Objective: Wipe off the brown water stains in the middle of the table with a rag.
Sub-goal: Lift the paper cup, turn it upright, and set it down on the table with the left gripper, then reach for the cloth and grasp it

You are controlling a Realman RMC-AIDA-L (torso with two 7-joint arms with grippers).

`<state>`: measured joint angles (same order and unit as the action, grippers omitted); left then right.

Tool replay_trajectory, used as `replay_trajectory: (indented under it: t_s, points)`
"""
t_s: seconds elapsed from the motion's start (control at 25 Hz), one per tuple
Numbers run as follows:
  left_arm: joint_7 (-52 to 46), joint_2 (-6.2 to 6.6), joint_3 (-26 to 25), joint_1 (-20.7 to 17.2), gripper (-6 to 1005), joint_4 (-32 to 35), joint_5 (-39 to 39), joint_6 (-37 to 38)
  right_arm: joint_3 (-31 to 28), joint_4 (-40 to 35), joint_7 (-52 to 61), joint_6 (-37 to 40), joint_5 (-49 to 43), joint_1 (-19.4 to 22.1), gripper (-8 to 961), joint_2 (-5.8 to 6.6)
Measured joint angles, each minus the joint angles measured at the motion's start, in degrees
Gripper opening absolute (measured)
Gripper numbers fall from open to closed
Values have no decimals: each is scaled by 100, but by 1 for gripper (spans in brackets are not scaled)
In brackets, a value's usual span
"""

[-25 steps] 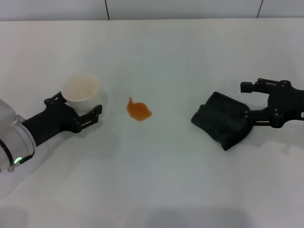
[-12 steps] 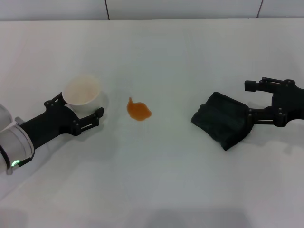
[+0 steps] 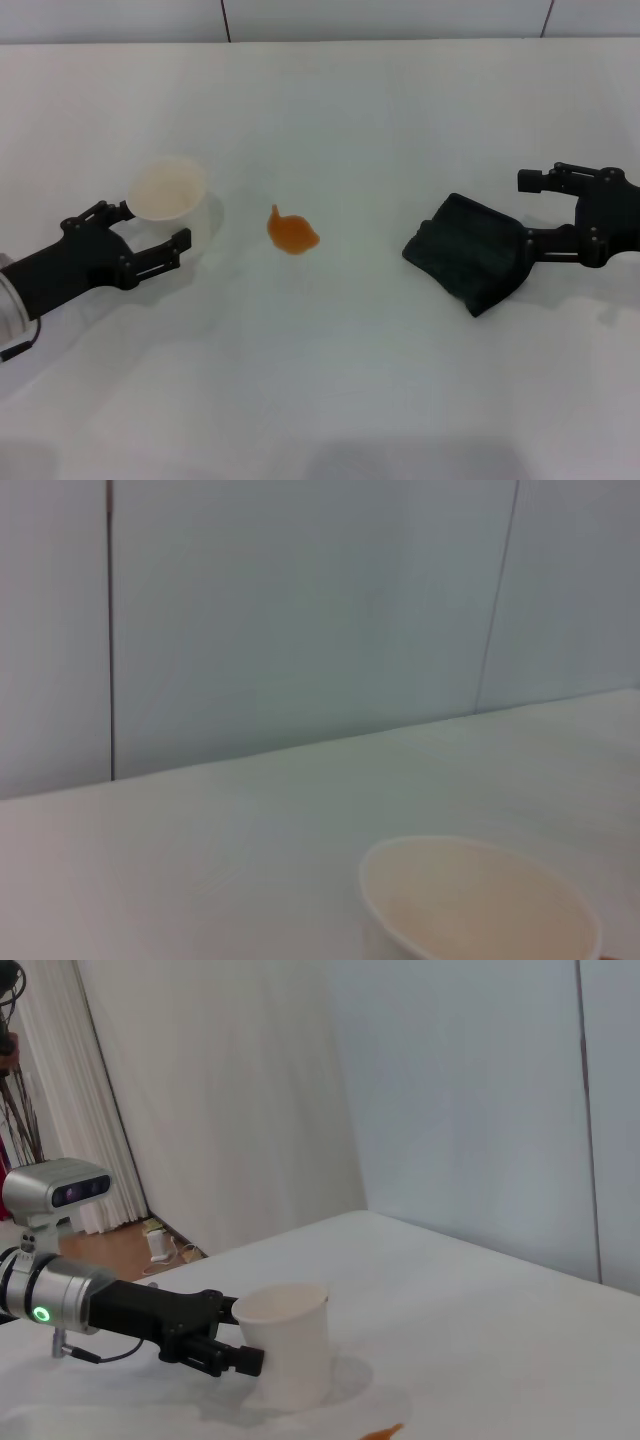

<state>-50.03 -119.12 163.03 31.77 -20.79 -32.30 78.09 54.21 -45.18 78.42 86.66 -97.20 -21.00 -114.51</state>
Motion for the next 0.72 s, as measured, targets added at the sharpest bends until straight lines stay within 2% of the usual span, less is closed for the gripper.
replay_trajectory:
  t_s: [0.32,0.6,0.72]
  points:
    - [-1141,13,9,169,894,-921,482,639,-69,0,3,33,0,6,788,-19]
    - [-2240,48,9,329,894,-2208,825,1911,-104,0,15,39,0,9,786,-19]
    - [-2754,123,14,492,893,-2775,1062,2471,-155,-1,9,39,0,5,786,-25]
